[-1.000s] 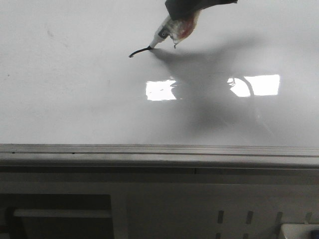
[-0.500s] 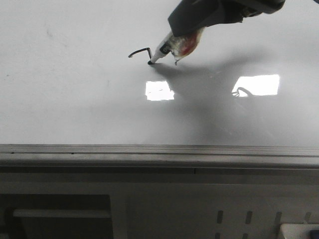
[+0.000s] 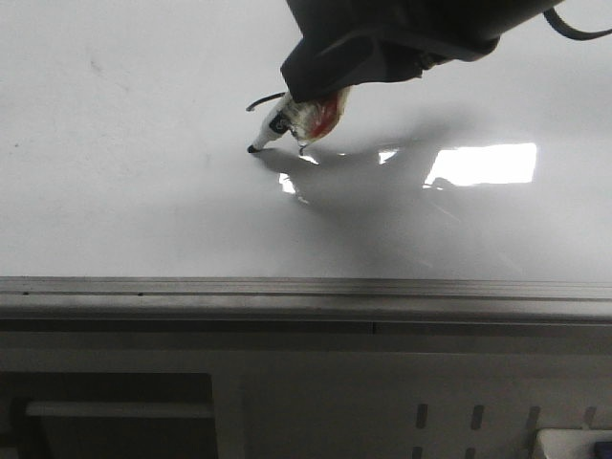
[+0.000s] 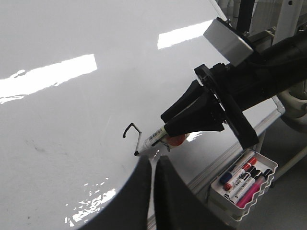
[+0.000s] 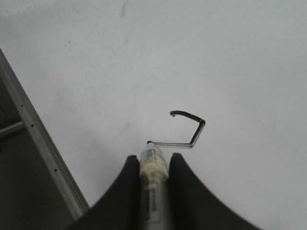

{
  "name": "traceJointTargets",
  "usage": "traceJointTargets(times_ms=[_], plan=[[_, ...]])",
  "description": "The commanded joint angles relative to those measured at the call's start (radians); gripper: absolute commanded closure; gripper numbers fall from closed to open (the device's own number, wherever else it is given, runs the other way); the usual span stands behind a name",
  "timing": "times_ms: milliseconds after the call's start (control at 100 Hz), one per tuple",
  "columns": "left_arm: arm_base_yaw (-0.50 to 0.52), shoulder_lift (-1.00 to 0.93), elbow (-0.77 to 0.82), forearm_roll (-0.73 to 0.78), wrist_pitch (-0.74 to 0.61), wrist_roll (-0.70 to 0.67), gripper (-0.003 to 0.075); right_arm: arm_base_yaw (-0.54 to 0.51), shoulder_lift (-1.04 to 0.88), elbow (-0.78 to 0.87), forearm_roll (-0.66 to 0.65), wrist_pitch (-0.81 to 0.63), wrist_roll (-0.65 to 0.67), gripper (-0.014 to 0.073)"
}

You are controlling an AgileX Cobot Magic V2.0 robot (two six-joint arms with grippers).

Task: Write number 3 on whiteboard

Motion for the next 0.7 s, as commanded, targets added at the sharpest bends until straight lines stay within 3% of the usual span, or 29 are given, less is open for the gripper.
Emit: traceJointTargets(times_ms=[0,690], plan=[[0.001,0.007,-0.029,-0.018,-0.080,-0.006,0.0741,-0.022,0.001,-0.013,-0.006,-0.049,-0.009,0.0643],[0.001,0.007,-0.029,-0.018,-0.090,-0.006,0.0741,-0.086,-0.057,-0.008,-0.001,0.051,-0.007,0.0638]])
